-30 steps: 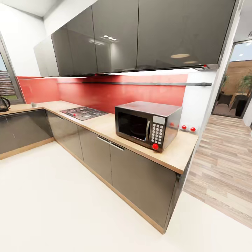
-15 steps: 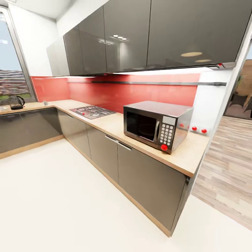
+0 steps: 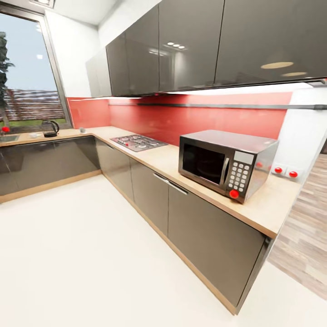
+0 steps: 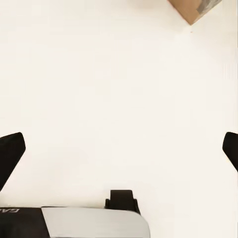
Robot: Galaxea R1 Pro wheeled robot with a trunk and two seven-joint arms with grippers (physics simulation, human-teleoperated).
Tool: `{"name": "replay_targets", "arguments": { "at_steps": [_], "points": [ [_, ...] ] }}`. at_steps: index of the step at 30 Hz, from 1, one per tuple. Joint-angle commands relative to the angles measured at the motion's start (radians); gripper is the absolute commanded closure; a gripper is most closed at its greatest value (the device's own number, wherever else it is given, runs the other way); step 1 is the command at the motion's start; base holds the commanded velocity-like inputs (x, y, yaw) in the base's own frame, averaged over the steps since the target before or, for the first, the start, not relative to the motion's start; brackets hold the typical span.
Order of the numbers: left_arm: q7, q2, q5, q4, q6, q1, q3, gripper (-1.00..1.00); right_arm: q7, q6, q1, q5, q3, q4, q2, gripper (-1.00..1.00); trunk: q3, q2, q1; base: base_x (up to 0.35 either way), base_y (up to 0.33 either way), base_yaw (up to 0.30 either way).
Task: Set up a coffee station on the kitchen countertop: keep the coffee maker on the countertop, move the bottle of coffee from the kitchen shelf to the counter next to the coffee maker, place a paper coffee filter on top of the coffee maker, put the saucer next to the coffee maker with the coffee cup on the saucer, and place the electric kettle next to the coffee maker.
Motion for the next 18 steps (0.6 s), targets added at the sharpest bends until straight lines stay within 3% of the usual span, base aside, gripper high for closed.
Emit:
{"name": "replay_targets", "arguments": {
  "at_steps": [1,6,10,12,18],
  "points": [
    [0.001,0.000,0.000,-0.011,-0.003,-0.001,0.000,-1.00,0.000,-0.013,0.000,0.000,0.000,-0.010,0.000,-1.00,-0.002,0.000,0.000,0.000,0.000,0.243],
    [0.007,0.002,0.007,-0.077,-0.001,-0.010,0.017,-1.00,0.001,-0.030,0.000,0.001,0.001,-0.035,0.001,-1.00,-0.007,0.000,0.000,0.000,0.000,0.241],
    [0.008,0.000,0.033,-0.122,0.000,-0.033,0.083,-1.00,0.001,-0.032,0.000,0.002,0.001,-0.035,0.000,-1.00,-0.011,0.000,0.000,0.000,0.000,0.239],
    [0.008,-0.001,0.037,-0.127,0.001,-0.047,0.096,-1.00,0.001,-0.032,0.000,0.002,0.001,-0.035,0.000,-1.00,-0.013,0.000,0.000,0.000,0.000,0.238],
    [0.007,-0.002,0.039,-0.132,0.003,-0.079,0.110,-1.00,0.001,-0.032,0.000,0.003,0.002,-0.032,0.000,-1.00,-0.003,0.035,-0.019,0.000,0.000,0.238]
  ]
}}
